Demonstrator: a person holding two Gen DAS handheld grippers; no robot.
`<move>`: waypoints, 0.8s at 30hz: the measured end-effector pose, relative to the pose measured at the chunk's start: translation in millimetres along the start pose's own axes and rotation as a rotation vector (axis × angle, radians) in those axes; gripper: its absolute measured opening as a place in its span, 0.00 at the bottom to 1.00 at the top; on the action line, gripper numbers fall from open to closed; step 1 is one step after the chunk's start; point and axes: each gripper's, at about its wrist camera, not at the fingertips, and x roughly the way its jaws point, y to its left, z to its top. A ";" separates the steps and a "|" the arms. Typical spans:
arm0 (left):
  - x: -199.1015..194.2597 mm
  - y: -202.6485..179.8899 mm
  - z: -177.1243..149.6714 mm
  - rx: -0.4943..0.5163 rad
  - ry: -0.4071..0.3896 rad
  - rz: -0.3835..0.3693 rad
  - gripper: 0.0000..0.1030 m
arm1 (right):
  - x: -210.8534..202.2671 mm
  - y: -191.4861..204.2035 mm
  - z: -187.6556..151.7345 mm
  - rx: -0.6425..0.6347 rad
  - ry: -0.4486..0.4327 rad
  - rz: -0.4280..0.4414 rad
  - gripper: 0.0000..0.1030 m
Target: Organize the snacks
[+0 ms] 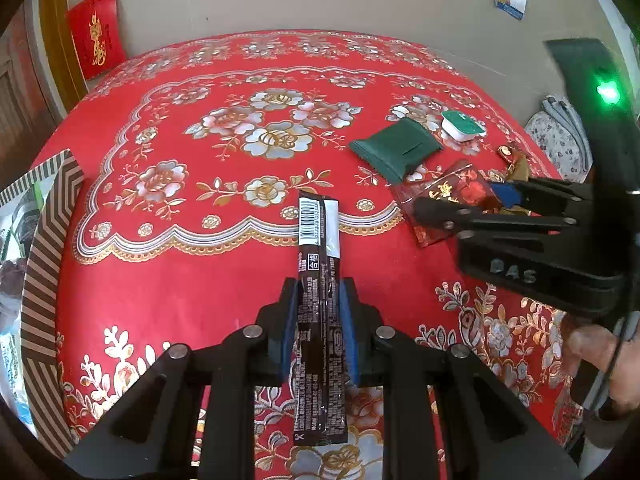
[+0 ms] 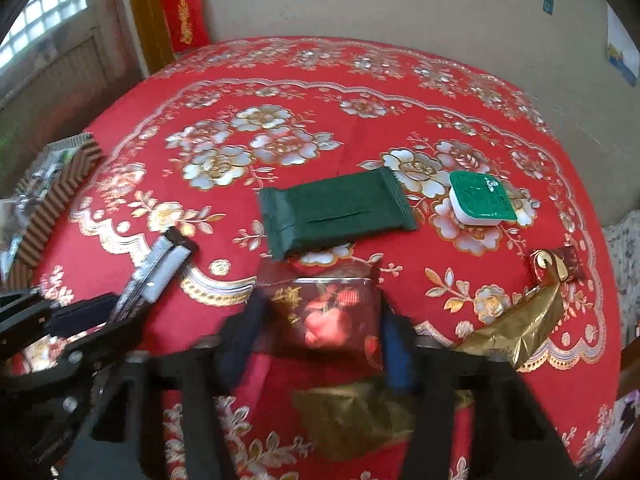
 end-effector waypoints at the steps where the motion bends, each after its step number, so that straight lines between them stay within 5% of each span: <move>1: -0.1 -0.2 -0.1 -0.001 0.000 0.001 0.22 | -1.8 -1.0 -1.0 0.007 -0.002 0.009 0.42; 12: -9.0 -0.6 -6.4 -0.007 -0.034 0.025 0.20 | -34.2 5.5 -22.8 0.036 -0.103 0.047 0.34; 17: -10.4 1.0 -9.8 -0.008 -0.019 0.018 0.20 | -33.8 10.7 -31.7 0.054 -0.082 0.111 0.34; 19: -9.6 1.7 -11.9 -0.014 -0.007 0.005 0.20 | -30.7 9.3 -33.0 0.063 -0.049 0.135 0.37; 24: -11.9 6.4 -13.8 -0.016 -0.008 0.008 0.21 | -42.2 12.7 -35.6 -0.089 0.003 0.135 0.64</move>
